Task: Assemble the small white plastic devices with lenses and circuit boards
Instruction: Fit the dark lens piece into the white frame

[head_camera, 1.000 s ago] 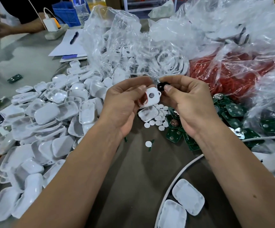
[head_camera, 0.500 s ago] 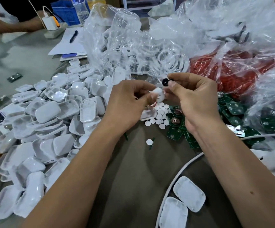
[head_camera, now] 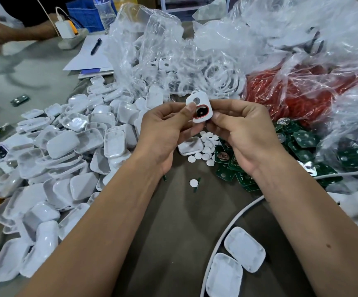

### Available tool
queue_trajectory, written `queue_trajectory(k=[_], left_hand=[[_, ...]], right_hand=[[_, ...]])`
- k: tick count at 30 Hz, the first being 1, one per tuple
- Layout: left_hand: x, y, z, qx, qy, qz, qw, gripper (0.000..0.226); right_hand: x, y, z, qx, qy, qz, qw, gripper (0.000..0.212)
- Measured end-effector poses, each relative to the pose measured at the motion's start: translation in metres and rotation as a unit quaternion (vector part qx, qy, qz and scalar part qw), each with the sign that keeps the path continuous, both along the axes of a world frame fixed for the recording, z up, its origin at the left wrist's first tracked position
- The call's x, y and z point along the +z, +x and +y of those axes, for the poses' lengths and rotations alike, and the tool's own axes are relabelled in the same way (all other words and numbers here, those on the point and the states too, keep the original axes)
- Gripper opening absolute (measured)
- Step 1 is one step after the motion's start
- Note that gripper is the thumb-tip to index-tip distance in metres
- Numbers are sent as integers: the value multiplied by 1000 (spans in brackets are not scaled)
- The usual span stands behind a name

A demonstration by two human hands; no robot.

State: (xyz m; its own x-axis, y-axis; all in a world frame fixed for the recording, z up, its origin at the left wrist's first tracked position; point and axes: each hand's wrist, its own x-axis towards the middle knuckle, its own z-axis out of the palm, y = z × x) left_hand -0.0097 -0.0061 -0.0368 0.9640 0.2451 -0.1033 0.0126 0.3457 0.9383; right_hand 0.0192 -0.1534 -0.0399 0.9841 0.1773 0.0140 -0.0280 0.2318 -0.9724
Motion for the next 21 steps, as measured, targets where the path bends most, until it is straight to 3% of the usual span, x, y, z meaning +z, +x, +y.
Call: queue_trajectory(k=[3,6,9,11,18,21], left_hand=[[1,-1,-2,1,18,-1,1000,7],[0,-2,-2,6,49,-8,999,8],[-1,-2,-2,4,71,-15,997,6],[-3,-2,-3,2,79,-16,997,7],[0,-2,0,-9,37,-10,999,9],[1,-2,-1,9,1,0,1000,2]], right_hand=[[3,0,-1,10,15,10,1000,34],[6,-1,-2,17,29,14,999,25],[4,-2,-1,1,1,-8,1000,11],[3,-3,0,-13,-26,-27,999,15],[8,-2,-6,20,51,-7,998,38],[7,-3,-5,20,61,-11,998,26]])
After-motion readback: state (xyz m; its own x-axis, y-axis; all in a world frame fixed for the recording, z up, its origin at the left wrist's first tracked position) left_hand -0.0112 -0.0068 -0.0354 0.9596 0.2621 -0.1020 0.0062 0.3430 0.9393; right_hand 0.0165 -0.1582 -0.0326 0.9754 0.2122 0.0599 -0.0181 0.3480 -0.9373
